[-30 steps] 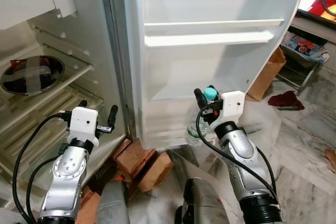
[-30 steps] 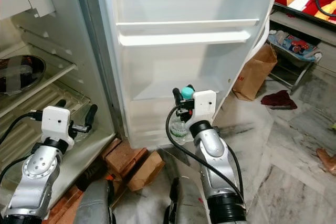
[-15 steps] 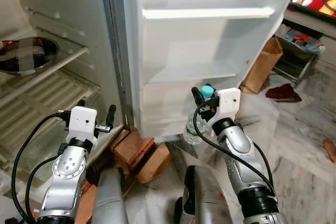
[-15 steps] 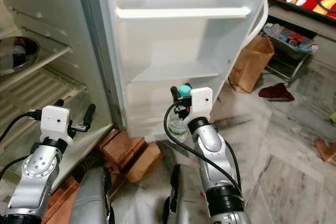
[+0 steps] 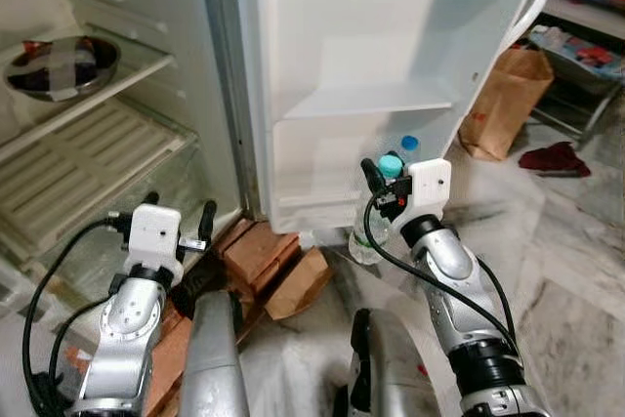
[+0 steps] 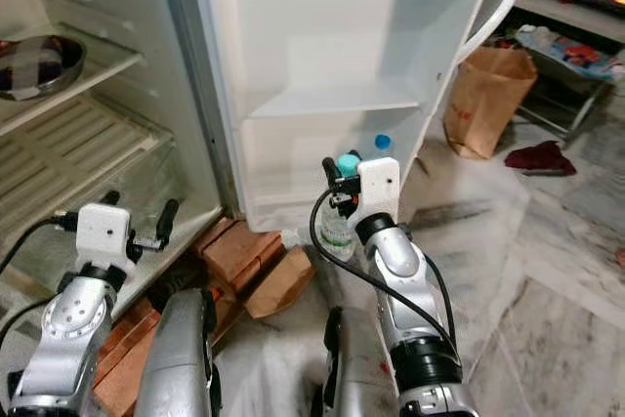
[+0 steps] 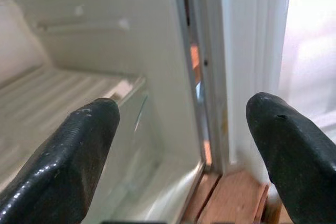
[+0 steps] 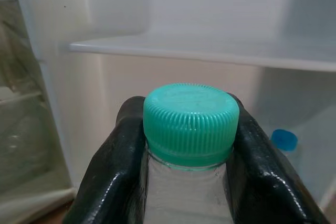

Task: Restocking fridge

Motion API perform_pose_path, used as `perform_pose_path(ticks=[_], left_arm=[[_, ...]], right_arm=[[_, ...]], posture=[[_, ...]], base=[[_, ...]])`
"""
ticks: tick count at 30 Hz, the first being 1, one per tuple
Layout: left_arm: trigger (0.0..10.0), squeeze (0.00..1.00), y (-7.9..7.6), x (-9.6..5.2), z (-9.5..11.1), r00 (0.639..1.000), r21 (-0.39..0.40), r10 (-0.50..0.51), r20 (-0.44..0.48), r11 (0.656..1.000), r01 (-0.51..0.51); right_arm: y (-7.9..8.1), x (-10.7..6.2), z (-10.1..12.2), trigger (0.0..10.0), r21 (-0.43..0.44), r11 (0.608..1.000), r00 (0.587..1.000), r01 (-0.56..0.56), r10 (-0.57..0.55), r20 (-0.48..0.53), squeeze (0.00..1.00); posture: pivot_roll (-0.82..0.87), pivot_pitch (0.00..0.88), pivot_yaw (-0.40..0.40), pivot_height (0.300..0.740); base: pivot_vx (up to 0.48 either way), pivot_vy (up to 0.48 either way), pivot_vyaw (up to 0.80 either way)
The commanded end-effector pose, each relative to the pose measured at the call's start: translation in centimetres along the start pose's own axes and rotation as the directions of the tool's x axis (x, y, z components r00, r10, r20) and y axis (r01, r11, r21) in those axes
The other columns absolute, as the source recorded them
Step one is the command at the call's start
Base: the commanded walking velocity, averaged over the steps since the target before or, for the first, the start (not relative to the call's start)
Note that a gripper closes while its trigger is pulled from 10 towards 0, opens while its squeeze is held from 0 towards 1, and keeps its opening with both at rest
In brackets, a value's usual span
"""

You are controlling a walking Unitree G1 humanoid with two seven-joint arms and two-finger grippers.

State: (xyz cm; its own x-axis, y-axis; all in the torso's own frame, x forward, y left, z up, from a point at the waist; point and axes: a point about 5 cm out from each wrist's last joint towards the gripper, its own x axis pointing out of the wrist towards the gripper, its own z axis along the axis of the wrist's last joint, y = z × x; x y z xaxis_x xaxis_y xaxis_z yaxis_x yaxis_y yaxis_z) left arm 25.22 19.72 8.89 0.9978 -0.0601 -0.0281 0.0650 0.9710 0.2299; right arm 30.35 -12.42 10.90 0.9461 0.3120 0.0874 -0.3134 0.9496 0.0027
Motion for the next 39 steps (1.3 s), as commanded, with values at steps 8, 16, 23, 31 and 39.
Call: perform_pose_path(ticks=[8,16,23,31,39], left_arm=[[10.0,0.00,-0.1,0.3,0.5,1.000,0.002,-0.009,0.025,1.000,0.009],[10.0,0.00,-0.1,0.3,0.5,1.000,0.000,-0.007,0.020,1.000,0.007],[10.0,0.00,-0.1,0.2,0.4,1.000,-0.010,0.004,0.010,1.000,-0.004],[10.0,0.00,0.3,0.0,0.4,1.000,-0.004,0.020,0.006,1.000,-0.020],[10.0,0.00,1.3,-0.6,0.6,0.999,0.029,0.049,-0.012,0.998,-0.049]], right_arm=[[0.2,0.4,1.3,10.0,-0.040,0.999,0.997,-0.032,0.035,0.070,0.00],[0.7,0.5,1.4,10.0,-0.055,0.996,0.994,-0.074,0.078,0.079,0.00],[1.2,0.4,1.4,10.0,-0.065,0.991,0.989,-0.121,0.126,0.079,0.00],[1.4,0.8,1.4,10.0,-0.097,0.979,0.979,-0.181,0.189,0.079,0.00],[1.5,1.8,0.9,10.0,-0.150,0.964,0.972,-0.220,0.229,0.051,0.00]], posture=[[0.07,0.050,-0.086,0.566],[0.07,0.052,-0.086,0.566],[0.07,0.062,-0.085,0.566],[0.07,0.099,-0.080,0.562],[0.10,0.155,-0.072,0.542]], base=[[0.366,0.000,0.00],[0.355,0.000,0.00],[0.043,0.000,0.00],[0.000,0.000,0.00],[0.000,0.000,0.00]])
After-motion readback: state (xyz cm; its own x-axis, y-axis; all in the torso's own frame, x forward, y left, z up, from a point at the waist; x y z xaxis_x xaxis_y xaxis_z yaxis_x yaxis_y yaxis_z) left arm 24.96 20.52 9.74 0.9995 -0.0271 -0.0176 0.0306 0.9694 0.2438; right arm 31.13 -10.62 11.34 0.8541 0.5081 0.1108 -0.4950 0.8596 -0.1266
